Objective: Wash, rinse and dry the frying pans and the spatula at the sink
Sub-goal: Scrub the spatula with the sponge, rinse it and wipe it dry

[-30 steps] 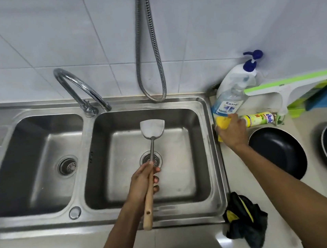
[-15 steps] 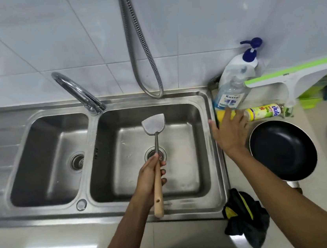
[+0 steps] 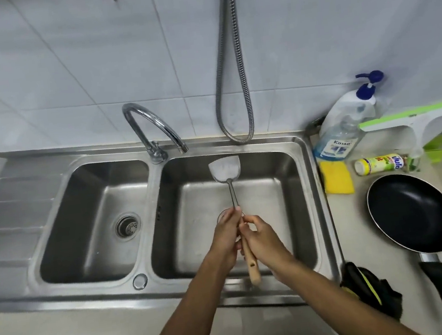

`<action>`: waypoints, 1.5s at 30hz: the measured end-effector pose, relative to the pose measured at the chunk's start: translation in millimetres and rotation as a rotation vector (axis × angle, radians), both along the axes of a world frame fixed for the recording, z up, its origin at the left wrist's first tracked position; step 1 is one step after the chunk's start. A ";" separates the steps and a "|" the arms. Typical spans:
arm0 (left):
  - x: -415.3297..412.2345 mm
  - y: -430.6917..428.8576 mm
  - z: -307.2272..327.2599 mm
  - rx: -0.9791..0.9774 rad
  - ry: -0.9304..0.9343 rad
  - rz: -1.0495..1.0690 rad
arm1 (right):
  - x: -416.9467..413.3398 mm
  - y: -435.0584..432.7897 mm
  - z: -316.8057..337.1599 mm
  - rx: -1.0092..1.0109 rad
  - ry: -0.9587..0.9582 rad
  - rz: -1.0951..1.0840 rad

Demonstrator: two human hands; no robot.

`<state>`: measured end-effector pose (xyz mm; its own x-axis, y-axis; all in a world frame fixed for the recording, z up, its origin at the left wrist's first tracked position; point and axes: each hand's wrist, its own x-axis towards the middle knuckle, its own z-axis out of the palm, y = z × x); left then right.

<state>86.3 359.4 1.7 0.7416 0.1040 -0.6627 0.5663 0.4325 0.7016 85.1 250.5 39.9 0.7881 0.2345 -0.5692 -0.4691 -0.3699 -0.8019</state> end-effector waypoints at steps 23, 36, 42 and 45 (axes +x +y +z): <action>103.8 172.3 -16.8 1.757 -0.046 -0.485 | 10.6 18.2 -22.2 0.026 0.042 -0.038; 11.1 144.5 -26.7 1.147 -0.191 -0.217 | 43.4 50.0 -18.2 0.107 -0.040 0.080; -0.9 96.5 3.3 0.461 -0.077 0.042 | 54.5 68.8 -17.0 0.166 -0.097 0.102; 9.8 86.6 16.0 0.239 -0.030 0.130 | 56.0 70.2 -17.7 0.191 -0.116 0.114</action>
<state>96.1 446.0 17.7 0.7308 0.3507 -0.5856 0.4940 0.3202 0.8083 141.0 320.7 22.2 0.8081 0.4198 -0.4133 -0.3338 -0.2517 -0.9084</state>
